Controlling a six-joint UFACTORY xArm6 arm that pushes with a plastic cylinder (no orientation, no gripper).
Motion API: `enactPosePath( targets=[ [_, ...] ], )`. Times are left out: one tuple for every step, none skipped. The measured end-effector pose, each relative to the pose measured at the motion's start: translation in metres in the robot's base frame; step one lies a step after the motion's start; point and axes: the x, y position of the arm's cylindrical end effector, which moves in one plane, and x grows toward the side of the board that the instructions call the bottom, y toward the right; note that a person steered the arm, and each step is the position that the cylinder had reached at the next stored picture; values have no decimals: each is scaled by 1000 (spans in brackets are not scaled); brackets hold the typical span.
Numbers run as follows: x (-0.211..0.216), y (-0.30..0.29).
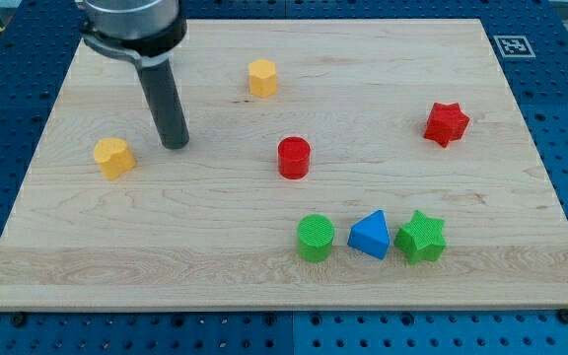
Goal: Point at the blue cube
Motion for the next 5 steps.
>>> enactPosePath(
  targets=[
    [-32,-36],
    [-63,-75],
    [-103,-117],
    [-148,-147],
    [-185,-143]
  ],
)
